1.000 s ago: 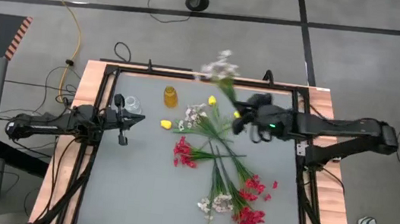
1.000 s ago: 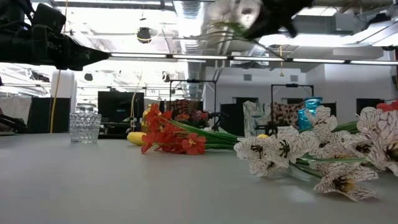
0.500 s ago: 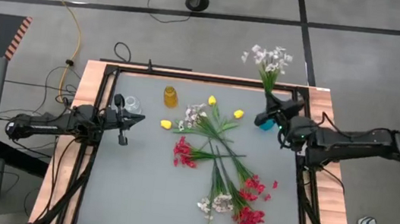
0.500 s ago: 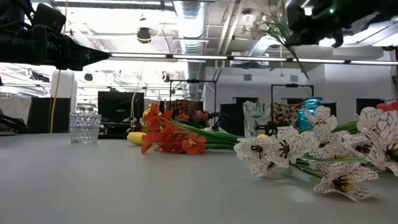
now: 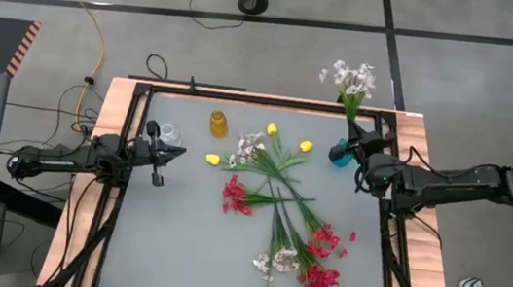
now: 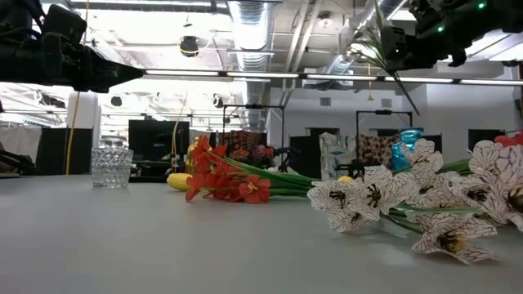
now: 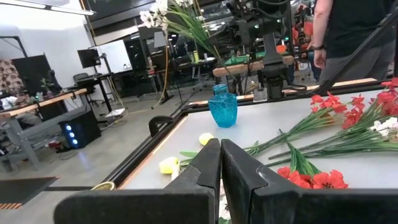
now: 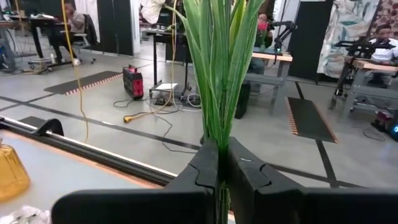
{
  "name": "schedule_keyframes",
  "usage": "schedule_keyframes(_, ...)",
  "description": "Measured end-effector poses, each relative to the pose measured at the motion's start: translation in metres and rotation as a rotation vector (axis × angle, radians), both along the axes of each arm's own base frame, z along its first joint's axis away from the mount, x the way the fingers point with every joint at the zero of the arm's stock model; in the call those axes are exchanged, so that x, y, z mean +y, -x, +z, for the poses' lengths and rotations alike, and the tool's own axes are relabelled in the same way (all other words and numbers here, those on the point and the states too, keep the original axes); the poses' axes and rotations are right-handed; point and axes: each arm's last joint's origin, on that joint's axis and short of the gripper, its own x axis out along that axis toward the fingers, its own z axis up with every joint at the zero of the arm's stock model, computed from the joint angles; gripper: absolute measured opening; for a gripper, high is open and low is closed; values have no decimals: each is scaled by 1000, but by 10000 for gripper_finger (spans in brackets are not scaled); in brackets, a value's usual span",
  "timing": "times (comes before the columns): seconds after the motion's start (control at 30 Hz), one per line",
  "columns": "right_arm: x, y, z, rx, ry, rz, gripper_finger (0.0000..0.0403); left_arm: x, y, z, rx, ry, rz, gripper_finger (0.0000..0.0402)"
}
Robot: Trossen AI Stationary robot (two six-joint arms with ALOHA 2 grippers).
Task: Sort flowers into vase by color
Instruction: Put the top left white flowers into the blue vase
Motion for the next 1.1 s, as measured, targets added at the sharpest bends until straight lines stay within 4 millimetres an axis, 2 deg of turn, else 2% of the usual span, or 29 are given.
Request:
schedule_keyframes(0.17,-4,0,0,7,2,-24,45,0,0,0,0,0,0,2)
schedule_keyframes(0.43,-21,3,-1,9,-2,-114,45,0,0,0,0,0,0,2)
schedule_keyframes(0.63,-33,1,4,21,13,14,45,0,0,0,0,0,0,2)
schedule_keyframes(0.83,-44,3,10,28,57,56,45,0,0,0,0,0,0,2)
schedule_keyframes(0.9,-46,3,5,29,56,73,45,0,0,0,0,0,0,2)
schedule_keyframes(1.1,-40,11,-26,-47,110,93,45,0,0,0,-5,16,-1,2)
